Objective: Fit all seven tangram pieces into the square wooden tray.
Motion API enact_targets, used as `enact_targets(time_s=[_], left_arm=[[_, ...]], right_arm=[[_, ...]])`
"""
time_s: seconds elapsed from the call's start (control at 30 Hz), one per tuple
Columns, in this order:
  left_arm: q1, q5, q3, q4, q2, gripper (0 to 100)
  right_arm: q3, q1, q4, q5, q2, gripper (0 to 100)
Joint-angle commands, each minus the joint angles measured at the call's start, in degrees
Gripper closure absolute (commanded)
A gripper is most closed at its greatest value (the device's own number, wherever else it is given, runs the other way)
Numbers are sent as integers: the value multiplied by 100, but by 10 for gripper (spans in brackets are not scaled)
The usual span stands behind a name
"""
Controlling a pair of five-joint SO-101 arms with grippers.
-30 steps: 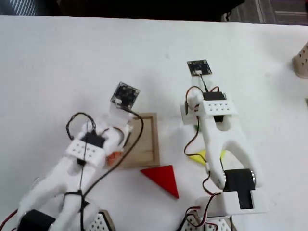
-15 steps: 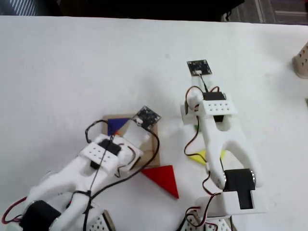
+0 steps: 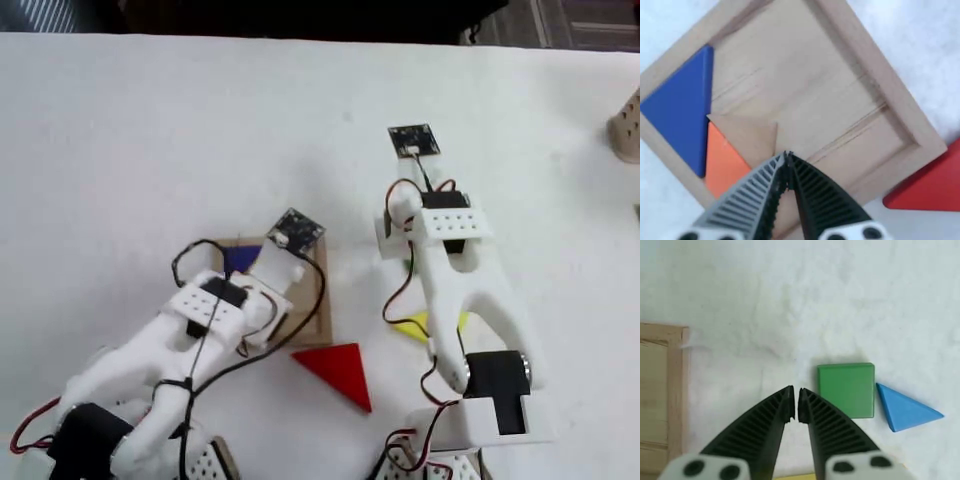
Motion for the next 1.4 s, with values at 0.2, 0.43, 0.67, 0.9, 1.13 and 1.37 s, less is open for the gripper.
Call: enact_targets(time_s=[0.2, 0.43, 0.67, 0.9, 1.13, 1.37], left_arm=[[-66, -44, -264, -141, -136, 976], [-110, -44, 264, -176, -1833, 974], [-541, -35, 1248, -738, -3916, 973], [-1314, 9, 1530, -1811, -4215, 976], [-1815, 9, 818, -1855, -3002, 973], [-2598, -35, -387, -1996, -936, 973]], right_arm=[[-255, -66, -66, 53, -40, 981], [-255, -66, -66, 62, -48, 981], [-255, -66, -66, 62, -48, 981], [-519, 180, 163, 62, -66, 978], [-686, 259, 347, 62, -31, 854], [-888, 215, 242, 589, 576, 839]])
